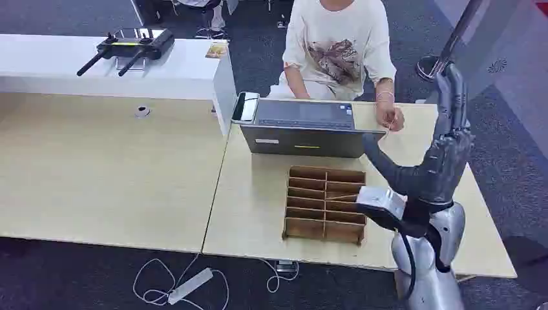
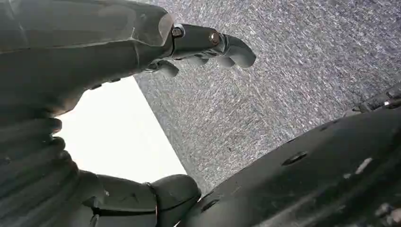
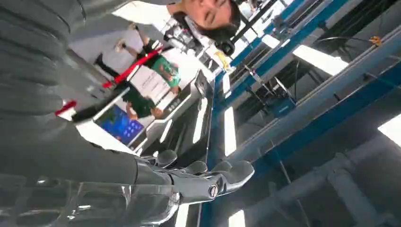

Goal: Pass the card to the sensor for recognition and then transmit it.

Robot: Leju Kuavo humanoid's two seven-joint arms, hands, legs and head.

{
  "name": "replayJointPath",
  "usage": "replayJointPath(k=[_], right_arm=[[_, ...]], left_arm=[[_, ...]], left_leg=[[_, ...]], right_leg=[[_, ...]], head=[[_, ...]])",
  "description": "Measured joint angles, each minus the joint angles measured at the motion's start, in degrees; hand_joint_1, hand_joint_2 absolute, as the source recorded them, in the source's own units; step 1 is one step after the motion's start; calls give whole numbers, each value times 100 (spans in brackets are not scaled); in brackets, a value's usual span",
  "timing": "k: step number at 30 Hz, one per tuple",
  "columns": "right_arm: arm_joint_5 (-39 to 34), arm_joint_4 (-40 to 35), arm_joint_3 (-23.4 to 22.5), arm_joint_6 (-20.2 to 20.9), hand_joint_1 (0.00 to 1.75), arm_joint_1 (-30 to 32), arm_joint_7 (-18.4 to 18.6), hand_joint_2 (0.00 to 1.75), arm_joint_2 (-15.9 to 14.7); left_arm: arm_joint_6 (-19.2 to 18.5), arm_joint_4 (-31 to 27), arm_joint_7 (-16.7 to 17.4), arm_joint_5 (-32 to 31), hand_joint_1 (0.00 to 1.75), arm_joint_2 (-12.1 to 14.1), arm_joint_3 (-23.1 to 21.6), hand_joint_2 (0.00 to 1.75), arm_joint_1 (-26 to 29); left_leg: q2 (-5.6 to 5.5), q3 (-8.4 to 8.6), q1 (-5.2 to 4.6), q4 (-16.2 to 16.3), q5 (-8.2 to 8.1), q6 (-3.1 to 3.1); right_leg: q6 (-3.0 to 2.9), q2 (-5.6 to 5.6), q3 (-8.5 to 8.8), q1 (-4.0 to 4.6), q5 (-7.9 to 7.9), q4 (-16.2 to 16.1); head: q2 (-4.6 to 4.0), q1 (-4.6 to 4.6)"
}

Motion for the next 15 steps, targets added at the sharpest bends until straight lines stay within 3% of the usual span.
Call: replayJointPath(k=[6,11,15], right_arm=[[828,984,175,-280,0,-1084,715,175,-122],[1167,1860,260,22,0,-1869,1211,175,-155],[1304,2647,271,186,0,-2479,1400,175,-157]], left_arm=[[-7,0,-7,0,0,2,-39,175,-3],[-37,0,-15,0,0,9,-129,175,-5],[-63,0,-22,0,0,22,-192,175,-4]], left_leg=[[-2,0,0,1,4,-1],[0,-1,0,1,5,-2],[-8,-3,0,3,9,-1]], right_leg=[[3,-1,-1,0,5,1],[3,0,-1,0,6,2],[5,-6,-1,0,8,2]], head=[[0,0],[0,0],[0,0]])
